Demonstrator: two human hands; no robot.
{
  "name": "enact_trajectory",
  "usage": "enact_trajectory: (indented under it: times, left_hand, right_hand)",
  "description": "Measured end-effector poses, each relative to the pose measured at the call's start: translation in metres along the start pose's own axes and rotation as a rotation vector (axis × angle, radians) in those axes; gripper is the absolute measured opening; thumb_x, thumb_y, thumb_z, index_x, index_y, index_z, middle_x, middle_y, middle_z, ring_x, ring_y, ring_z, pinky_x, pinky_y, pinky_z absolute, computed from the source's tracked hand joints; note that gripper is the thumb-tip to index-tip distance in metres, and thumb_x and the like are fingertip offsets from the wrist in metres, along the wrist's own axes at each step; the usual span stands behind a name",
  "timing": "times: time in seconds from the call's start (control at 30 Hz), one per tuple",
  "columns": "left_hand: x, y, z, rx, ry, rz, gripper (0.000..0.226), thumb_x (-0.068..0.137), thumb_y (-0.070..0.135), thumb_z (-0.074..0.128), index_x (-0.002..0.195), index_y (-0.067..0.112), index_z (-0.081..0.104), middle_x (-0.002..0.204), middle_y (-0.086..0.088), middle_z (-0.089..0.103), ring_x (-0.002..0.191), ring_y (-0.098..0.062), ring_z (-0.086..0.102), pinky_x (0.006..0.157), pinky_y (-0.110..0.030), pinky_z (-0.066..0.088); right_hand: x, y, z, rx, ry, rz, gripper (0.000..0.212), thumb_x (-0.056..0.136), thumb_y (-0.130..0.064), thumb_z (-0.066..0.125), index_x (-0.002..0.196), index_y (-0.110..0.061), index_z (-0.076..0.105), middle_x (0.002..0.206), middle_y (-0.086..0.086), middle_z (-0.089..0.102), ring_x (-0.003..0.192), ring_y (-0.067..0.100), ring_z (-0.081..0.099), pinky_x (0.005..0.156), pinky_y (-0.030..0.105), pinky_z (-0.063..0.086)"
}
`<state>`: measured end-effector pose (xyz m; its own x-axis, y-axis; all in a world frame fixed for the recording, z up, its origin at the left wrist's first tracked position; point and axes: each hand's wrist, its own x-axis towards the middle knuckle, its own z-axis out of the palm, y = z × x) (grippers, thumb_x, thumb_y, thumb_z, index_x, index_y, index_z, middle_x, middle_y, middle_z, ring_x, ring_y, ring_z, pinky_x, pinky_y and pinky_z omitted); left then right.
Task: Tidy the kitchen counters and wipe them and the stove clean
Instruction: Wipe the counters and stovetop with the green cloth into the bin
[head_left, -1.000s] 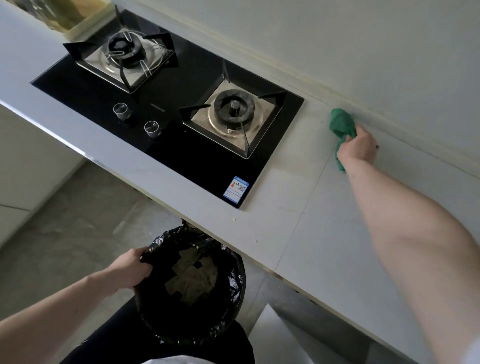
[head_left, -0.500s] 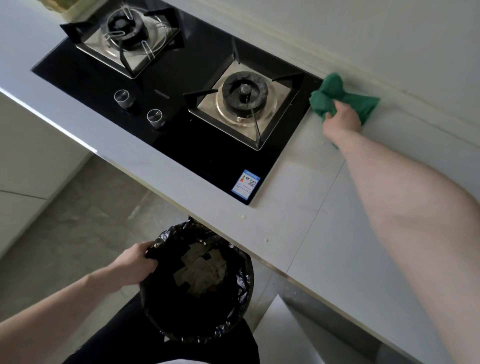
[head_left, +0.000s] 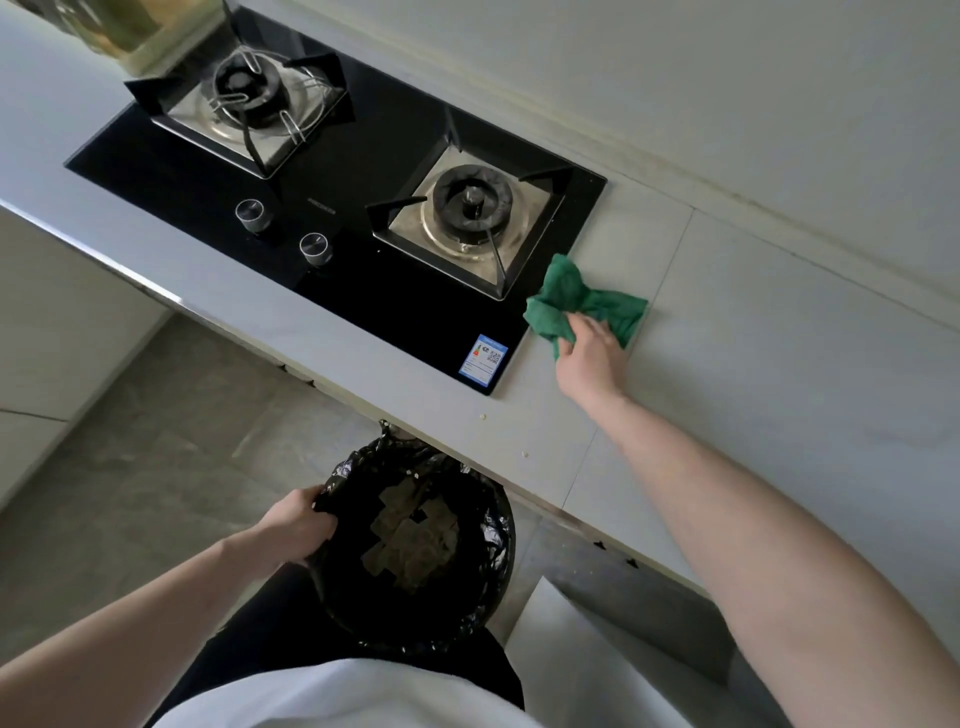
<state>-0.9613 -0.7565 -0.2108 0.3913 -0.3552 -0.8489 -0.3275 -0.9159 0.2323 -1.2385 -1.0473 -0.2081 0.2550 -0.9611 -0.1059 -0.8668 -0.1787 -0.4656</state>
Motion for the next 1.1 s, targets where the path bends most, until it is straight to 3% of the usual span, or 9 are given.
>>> enact_trajectory:
  times: [0.2,0.4,0.5,0.57,0.77,0.87,0.97,1.03,1.1]
  left_hand:
    - [-0.004,0.001,0.002,-0.014,-0.013,0.012,0.035,0.076,0.0,0.057,0.105,0.018,0.069,0.085,-0.014,0.07,0.075,-0.034,0.072,0.056,-0.045,0.064]
    - [-0.008,0.007,0.004,-0.024,-0.031,0.032,0.034,0.081,-0.001,0.054,0.108,0.016,0.066,0.082,-0.011,0.068,0.06,-0.026,0.068,0.042,-0.029,0.054]
    - [-0.01,0.006,0.005,-0.033,-0.041,0.039,0.037,0.082,-0.001,0.052,0.11,0.019,0.066,0.083,-0.011,0.07,0.062,-0.026,0.071,0.045,-0.032,0.057]
    - [-0.009,0.005,0.006,-0.034,-0.038,0.044,0.037,0.084,0.001,0.051,0.113,0.021,0.065,0.086,-0.01,0.072,0.064,-0.025,0.072,0.044,-0.031,0.057]
    - [-0.007,0.001,0.009,-0.053,-0.044,0.061,0.039,0.081,0.0,0.052,0.111,0.019,0.068,0.084,-0.013,0.071,0.061,-0.026,0.071,0.046,-0.031,0.057]
    - [-0.004,0.003,0.01,-0.064,-0.044,0.061,0.038,0.082,0.0,0.052,0.111,0.019,0.067,0.085,-0.012,0.071,0.062,-0.026,0.071,0.046,-0.031,0.057]
    - [-0.003,0.003,0.012,-0.06,-0.047,0.054,0.04,0.082,0.001,0.051,0.114,0.02,0.067,0.086,-0.012,0.07,0.063,-0.027,0.071,0.046,-0.03,0.056]
    - [-0.003,0.005,0.014,-0.049,-0.058,0.054,0.041,0.081,0.002,0.051,0.114,0.022,0.066,0.089,-0.013,0.071,0.067,-0.028,0.073,0.048,-0.031,0.058]
    - [-0.003,0.006,0.015,-0.047,-0.067,0.052,0.041,0.082,0.002,0.051,0.114,0.023,0.066,0.088,-0.012,0.072,0.07,-0.027,0.074,0.05,-0.033,0.06]
  right_hand:
    - [-0.082,-0.032,0.008,0.062,-0.141,0.018,0.044,0.098,-0.007,0.058,0.141,-0.007,0.057,0.146,0.011,0.056,0.14,0.033,0.045,0.124,0.035,0.019]
    - [-0.132,-0.034,0.014,0.145,-0.278,0.029,0.045,0.099,-0.009,0.054,0.143,-0.02,0.057,0.149,0.001,0.054,0.148,0.026,0.036,0.121,0.031,0.024]
    - [-0.128,-0.03,-0.006,0.251,-0.119,0.11,0.039,0.1,-0.013,0.055,0.137,-0.024,0.061,0.135,-0.003,0.066,0.124,0.021,0.059,0.1,0.028,0.046]
    - [-0.118,-0.021,-0.026,0.297,0.057,0.168,0.036,0.1,-0.017,0.054,0.134,-0.024,0.063,0.125,-0.003,0.07,0.111,0.021,0.065,0.089,0.028,0.05]
    - [-0.094,0.035,-0.067,0.294,0.286,0.271,0.033,0.099,-0.021,0.052,0.13,-0.026,0.062,0.114,0.002,0.073,0.103,0.028,0.066,0.085,0.036,0.053]
    - [-0.087,0.055,-0.062,0.187,0.174,0.345,0.036,0.1,-0.02,0.052,0.135,-0.02,0.061,0.123,0.01,0.07,0.112,0.036,0.063,0.091,0.037,0.05]
    - [-0.094,0.056,-0.034,0.073,-0.042,0.361,0.043,0.103,-0.022,0.051,0.145,-0.021,0.053,0.151,0.005,0.052,0.139,0.031,0.046,0.11,0.038,0.042]
    - [-0.102,0.048,-0.014,0.053,-0.042,0.358,0.045,0.103,-0.022,0.051,0.148,-0.02,0.051,0.16,0.001,0.041,0.151,0.029,0.03,0.118,0.043,0.035]
    - [-0.107,0.037,-0.005,0.062,-0.048,0.325,0.045,0.103,-0.02,0.051,0.147,-0.02,0.051,0.16,0.0,0.039,0.152,0.03,0.027,0.119,0.045,0.034]
